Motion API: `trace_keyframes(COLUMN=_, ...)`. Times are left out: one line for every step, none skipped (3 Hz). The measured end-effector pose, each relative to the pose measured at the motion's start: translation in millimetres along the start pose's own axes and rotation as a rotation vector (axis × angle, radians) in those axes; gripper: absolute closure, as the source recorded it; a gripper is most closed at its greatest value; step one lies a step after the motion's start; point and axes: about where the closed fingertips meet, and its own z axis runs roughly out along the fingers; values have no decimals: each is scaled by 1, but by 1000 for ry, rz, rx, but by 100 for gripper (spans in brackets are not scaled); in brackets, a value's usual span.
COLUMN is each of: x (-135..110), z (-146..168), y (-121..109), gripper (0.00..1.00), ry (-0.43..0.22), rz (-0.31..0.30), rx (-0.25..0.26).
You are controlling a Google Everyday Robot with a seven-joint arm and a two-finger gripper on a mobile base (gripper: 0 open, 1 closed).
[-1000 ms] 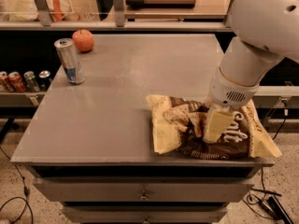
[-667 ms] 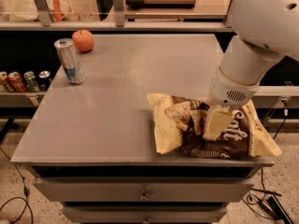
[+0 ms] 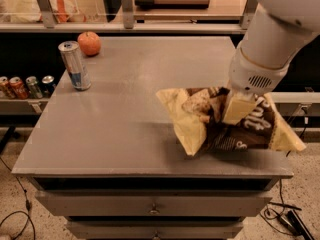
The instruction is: Pick brown chip bag
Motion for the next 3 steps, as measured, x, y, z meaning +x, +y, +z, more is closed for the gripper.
trace_keyframes(x=-8, z=-55, y=-21, gripper=100, ry=20, rz=-21, rx=142)
trace_keyframes(x=-19, z=-109, y=-40, gripper=100, ry=25, rz=-40, rx=261)
trace_keyframes(x=-20, z=-113, y=-46, gripper=100, ry=14, rz=-36, rx=258)
